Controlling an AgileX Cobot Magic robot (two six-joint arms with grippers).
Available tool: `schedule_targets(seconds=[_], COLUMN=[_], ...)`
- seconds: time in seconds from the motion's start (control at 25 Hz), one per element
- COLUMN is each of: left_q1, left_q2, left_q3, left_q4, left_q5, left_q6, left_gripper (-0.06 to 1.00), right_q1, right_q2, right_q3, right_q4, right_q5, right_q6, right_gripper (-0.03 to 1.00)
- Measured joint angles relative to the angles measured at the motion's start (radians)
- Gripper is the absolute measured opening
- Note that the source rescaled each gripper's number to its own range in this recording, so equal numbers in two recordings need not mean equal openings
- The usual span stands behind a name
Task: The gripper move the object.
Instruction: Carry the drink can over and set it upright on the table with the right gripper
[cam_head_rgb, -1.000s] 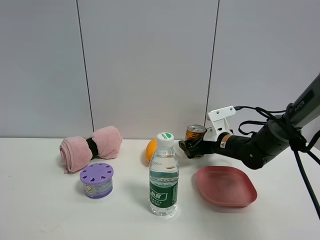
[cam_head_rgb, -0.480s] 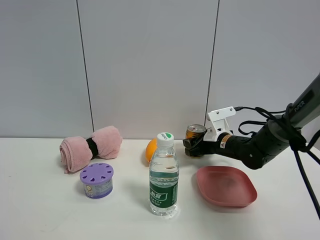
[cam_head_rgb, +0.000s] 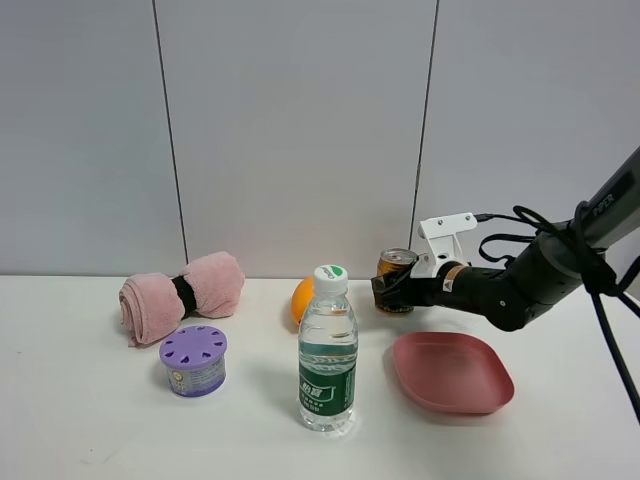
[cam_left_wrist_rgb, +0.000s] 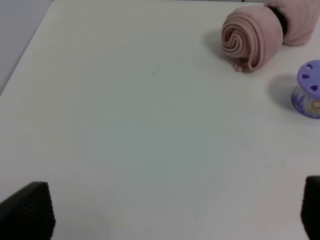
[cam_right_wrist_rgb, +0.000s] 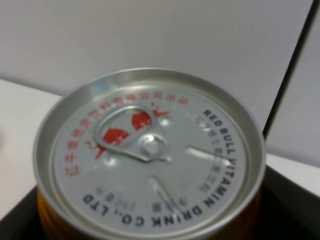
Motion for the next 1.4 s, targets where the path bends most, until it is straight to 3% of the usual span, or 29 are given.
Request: schedule_targets(seconds=[0.16,0.48,0.8,1.0,1.24,1.4], left_q1=[0.000,0.000,0.000,0.000,0.000,0.000], left_q2=[0.000,0.000,0.000,0.000,0.000,0.000], left_q3=[0.000,0.000,0.000,0.000,0.000,0.000], left_q4=[0.000,0.000,0.000,0.000,0.000,0.000], left_q5=[0.000,0.000,0.000,0.000,0.000,0.000], left_q6=[0.000,0.000,0.000,0.000,0.000,0.000], left_gripper=[1.00,1.00,1.00,1.00,1.00,1.00], right_q1=[0.000,0.012,0.147,0.291,0.460,0.549], right_q2=[-0.072,-0.301,-0.526,-0.590,-0.594,-0.594], right_q3=[0.002,0.004,0.004,0.004,0.004,0.004], right_q4=[-0.058,-0.154,-0.295,-0.311,-0.193,-0.171], right_q5=[0.146,0.305,0.508,0.522,0.524,0.529], right_q6=[0.014,0.086,0.155,0.155,0.144,0.126], right_gripper=[0.01,0.01,0.01,0.01,0.01,0.01])
